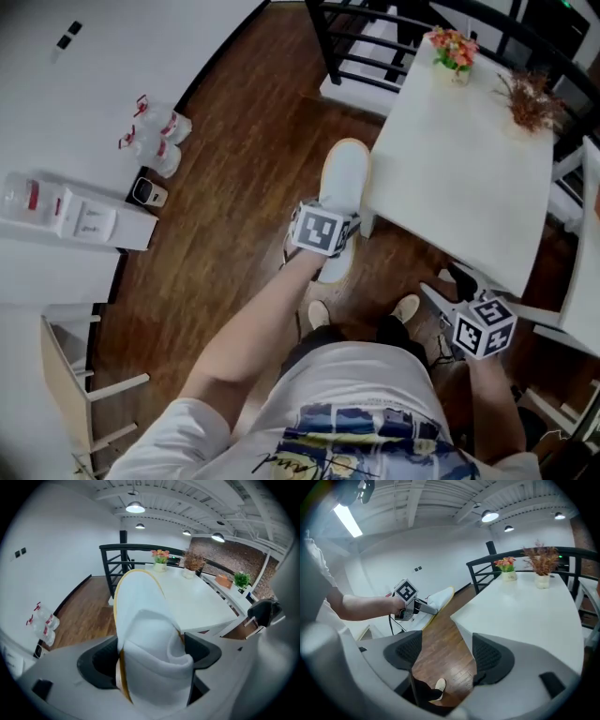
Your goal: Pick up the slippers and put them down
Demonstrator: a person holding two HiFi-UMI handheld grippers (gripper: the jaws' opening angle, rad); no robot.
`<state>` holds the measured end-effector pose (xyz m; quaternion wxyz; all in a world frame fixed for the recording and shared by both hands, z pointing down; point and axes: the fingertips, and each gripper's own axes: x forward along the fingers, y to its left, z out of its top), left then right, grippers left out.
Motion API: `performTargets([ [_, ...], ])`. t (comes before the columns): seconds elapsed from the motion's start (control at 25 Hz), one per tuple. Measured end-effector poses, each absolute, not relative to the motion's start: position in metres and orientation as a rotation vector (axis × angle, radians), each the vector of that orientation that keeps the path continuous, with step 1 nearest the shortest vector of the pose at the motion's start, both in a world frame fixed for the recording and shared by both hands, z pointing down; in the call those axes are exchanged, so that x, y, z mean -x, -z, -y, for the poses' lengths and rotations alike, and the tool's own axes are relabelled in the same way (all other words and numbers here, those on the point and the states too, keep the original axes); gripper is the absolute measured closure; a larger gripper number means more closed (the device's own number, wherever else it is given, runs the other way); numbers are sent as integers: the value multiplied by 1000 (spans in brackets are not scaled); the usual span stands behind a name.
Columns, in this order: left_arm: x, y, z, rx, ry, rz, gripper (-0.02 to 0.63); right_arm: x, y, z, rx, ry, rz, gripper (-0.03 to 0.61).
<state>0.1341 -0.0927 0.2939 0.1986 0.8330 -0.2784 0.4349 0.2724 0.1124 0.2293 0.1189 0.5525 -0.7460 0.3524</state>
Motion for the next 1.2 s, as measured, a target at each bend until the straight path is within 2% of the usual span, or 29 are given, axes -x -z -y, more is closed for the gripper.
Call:
performTargets([
  [0.12, -39, -304, 116, -2259, -1216, 859, 187, -204, -227, -87, -1564, -1011, 2188, 221],
  [0.28, 53, -335, 130, -2186, -1176, 887, 187, -124, -241, -63, -1502, -1011, 2170, 221],
  [0.52, 125, -448, 153, -2011, -1209, 936, 189, -63, -320, -25, -1416, -1115, 2086, 228],
  [0.84, 168, -645, 178, -1776, -1208, 1021, 189, -23, -557, 100, -1129, -1198, 1948, 235],
  [1.0, 160, -762, 182, -1762, -1199, 983, 189, -15, -686, 173, -1140, -1208, 1894, 235],
  [1.2, 159, -922, 193, -1762, -1198, 950, 190, 1, -838, 211, -1119, -1221, 1876, 231],
])
